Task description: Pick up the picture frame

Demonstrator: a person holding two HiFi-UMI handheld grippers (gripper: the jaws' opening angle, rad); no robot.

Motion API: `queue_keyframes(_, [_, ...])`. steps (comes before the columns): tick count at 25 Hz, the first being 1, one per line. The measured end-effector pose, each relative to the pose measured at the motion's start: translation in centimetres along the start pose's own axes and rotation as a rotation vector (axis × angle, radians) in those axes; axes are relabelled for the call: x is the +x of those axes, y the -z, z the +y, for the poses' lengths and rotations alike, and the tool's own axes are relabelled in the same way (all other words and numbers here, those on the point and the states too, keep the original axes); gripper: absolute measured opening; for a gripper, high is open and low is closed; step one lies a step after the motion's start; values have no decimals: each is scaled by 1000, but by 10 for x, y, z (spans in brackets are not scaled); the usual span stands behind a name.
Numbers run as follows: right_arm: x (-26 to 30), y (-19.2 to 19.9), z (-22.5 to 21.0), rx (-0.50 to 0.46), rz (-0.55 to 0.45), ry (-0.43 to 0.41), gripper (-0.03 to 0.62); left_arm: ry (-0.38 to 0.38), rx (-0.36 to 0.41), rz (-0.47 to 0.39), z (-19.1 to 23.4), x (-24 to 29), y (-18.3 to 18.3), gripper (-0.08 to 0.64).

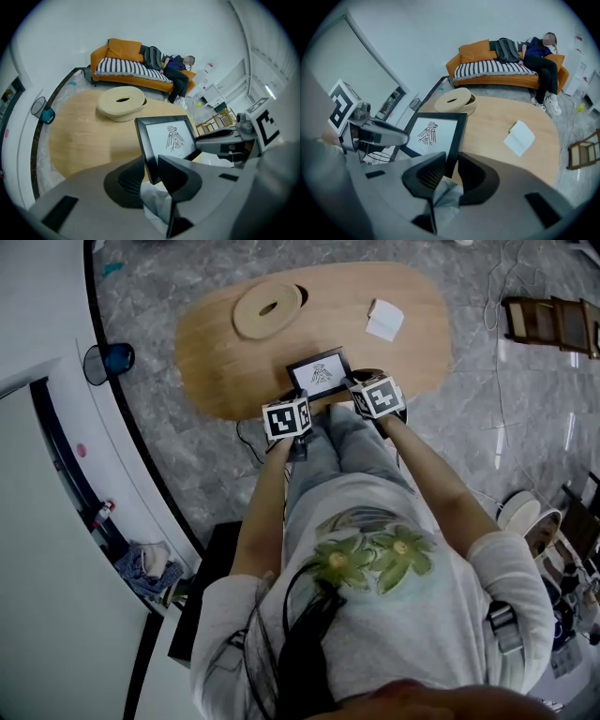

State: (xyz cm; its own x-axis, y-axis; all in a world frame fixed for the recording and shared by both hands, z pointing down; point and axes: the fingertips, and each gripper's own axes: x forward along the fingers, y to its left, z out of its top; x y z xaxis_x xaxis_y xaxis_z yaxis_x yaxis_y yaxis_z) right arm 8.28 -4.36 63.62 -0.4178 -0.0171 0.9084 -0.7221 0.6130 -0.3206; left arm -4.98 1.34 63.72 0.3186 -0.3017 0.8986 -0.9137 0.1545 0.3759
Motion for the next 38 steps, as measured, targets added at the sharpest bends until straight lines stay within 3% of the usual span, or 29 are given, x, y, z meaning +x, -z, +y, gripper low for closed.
queue_keyframes(5, [-17,-13,12,-15,-61,-24,91,20,4,-25,-6,-20,-2,97])
queue_keyframes(18, [-55,-9,25,8,-72,-21,89,59,-16,-78,-20,-54,-3,97])
queue_keyframes(22, [-69,-15,30,11,-90,-17,89,68,12,-117,-27,-66,-12,97])
queue_keyframes(38, [-124,-37,46,-7,-216,-46,87,88,16,-192,-50,-117,-29,97])
